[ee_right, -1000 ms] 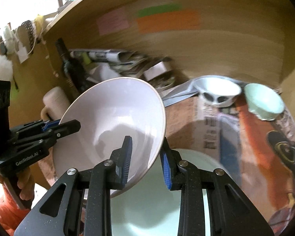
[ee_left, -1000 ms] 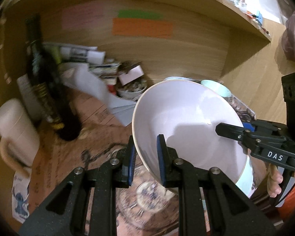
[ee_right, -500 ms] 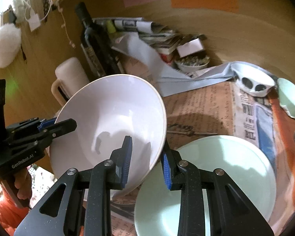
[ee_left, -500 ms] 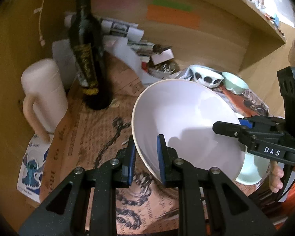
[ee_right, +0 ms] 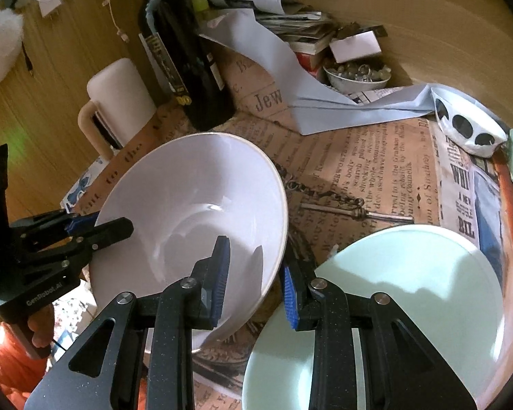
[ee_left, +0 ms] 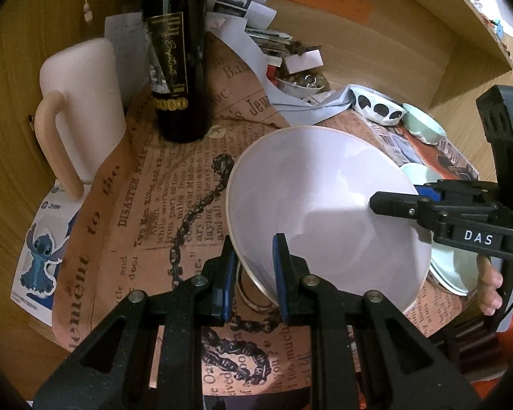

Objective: Organize plates and bowls
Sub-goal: 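Lower the mauve-grey bowl onto the newspaper beside the plate stack, open grippers, then move both grippers to the white bowl with black spots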

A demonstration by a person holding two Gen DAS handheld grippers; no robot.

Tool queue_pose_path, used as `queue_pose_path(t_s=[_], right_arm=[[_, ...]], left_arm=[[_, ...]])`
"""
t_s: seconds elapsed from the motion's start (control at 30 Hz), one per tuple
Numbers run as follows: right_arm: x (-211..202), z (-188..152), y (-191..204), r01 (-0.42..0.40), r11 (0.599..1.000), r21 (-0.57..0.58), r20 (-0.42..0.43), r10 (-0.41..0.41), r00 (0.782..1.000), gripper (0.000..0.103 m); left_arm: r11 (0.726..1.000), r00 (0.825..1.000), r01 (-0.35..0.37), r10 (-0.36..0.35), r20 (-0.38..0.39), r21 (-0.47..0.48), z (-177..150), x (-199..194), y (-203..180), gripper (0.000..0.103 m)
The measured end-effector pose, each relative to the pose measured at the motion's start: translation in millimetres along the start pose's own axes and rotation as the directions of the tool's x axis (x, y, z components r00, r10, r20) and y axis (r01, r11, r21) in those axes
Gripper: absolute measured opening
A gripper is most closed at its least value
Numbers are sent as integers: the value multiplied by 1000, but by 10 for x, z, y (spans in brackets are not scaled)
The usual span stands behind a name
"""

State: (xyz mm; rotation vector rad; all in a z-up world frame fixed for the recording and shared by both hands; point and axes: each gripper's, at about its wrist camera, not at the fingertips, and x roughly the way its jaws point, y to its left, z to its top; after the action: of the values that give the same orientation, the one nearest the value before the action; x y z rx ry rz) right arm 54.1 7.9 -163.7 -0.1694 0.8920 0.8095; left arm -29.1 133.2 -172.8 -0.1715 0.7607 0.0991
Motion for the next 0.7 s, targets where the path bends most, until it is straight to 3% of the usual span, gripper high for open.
queue_pose_path(t_s=[0.37, 0.5, 0.57, 0.7], right_arm=[[9, 21, 23, 42, 997, -66, -13, -43, 999, 28], [-156, 61, -46, 52, 998, -45, 40, -50, 998, 35], [-292, 84, -95, 63, 998, -32, 80, -60, 995, 42], [-542, 127, -206, 81, 997, 0, 148, -80, 986, 46]], left_arm=[[999, 999, 34, -34, 9, -11, 33, 8, 44, 22], [999, 997, -37, 35, 71, 27, 80, -102, 1, 23], [999, 994, -43, 39, 106, 34, 120, -203, -3, 24], [998, 985, -48, 40, 166, 43, 223, -383, -43, 27]])
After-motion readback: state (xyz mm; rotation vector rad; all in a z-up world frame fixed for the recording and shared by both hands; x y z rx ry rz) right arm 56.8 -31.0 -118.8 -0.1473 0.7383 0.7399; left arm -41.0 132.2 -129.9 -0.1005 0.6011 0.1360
